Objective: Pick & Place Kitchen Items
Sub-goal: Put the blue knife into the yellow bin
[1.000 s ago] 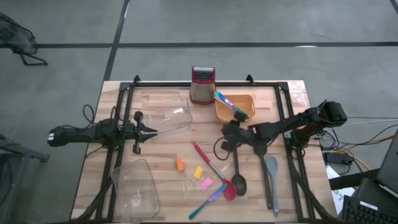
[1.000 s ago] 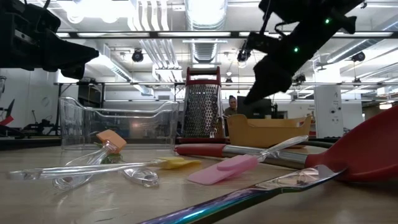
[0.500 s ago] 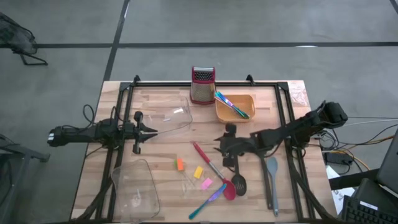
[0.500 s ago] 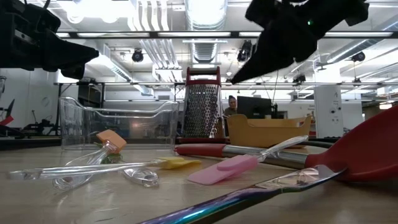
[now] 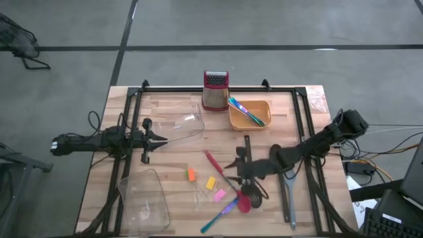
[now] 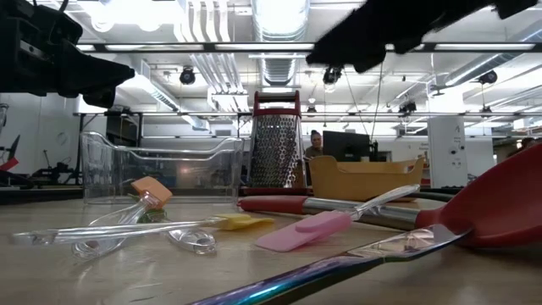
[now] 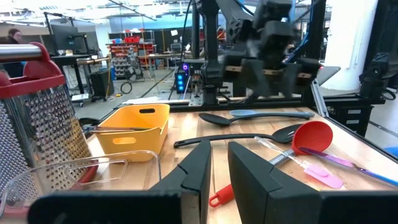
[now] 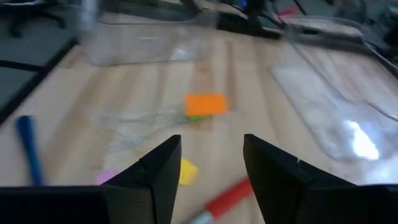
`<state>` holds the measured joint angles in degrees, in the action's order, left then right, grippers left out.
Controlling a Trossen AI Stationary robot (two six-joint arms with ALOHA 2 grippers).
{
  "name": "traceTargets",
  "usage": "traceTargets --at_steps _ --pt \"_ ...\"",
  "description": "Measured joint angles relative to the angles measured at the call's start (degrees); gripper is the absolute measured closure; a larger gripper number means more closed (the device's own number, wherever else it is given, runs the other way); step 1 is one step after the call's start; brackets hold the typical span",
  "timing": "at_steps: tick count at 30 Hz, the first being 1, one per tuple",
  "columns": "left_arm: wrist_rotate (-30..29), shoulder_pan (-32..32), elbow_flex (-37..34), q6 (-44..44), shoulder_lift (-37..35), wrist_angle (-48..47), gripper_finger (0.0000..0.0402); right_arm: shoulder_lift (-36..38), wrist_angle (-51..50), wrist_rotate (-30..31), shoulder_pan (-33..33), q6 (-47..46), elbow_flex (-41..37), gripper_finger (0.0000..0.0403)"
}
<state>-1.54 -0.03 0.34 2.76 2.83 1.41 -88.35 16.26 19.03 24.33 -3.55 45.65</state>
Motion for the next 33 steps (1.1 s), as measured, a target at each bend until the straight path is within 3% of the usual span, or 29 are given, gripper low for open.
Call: traceTargets --at_steps 10,28,33 --pt "0.0 0.0 0.0 0.0 0.0 0.0 0.0339 -13.4 -0.1 0.0 7.3 0.3 13.7 0.0212" --pt "0.0 0.0 0.0 0.0 0.0 0.0 0.0339 -29.8 -36.8 0.1 11.4 -6.7 41.1 0.0222" --pt "0.0 0.0 0.0 0.0 0.0 0.0 0.0339 -36.3 -46.5 -3.6 12.6 -8.6 50.3 0.0229"
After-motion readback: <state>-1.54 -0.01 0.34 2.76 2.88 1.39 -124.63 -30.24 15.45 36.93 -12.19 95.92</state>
